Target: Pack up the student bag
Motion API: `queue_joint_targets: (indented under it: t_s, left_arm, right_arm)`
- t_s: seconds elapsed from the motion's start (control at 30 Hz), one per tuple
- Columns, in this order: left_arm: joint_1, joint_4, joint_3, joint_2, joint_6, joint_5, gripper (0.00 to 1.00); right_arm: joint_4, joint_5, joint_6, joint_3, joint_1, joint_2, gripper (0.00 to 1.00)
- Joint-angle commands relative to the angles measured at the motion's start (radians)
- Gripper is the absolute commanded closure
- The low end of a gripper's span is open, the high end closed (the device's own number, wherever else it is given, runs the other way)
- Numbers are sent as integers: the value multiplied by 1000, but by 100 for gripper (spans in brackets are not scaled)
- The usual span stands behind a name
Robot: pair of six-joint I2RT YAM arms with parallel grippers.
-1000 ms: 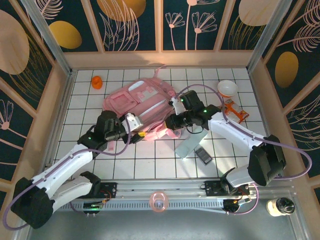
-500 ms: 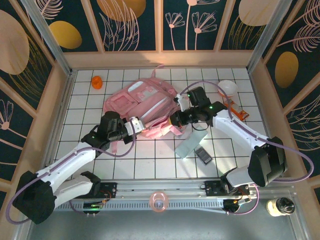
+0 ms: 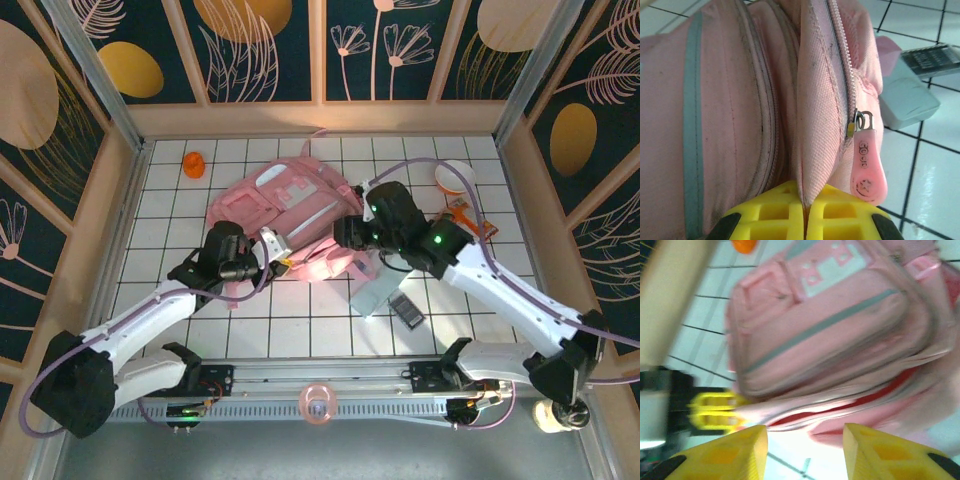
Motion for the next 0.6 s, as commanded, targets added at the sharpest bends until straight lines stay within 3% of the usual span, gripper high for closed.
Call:
queue_joint_targets:
  t_s: [0.0,0.2,0.57]
  left_arm:
    - [2,106,34,12,-100,150,100]
    - [3,115,47,38,-118,162,100]
    - [2,148,57,60,-142,176,100]
  right_arm:
    - [131,45,296,-66,89,-28,59]
    - [190,42,582,-120,175,24,56]
    - [205,-29,648,-157,184,148,52]
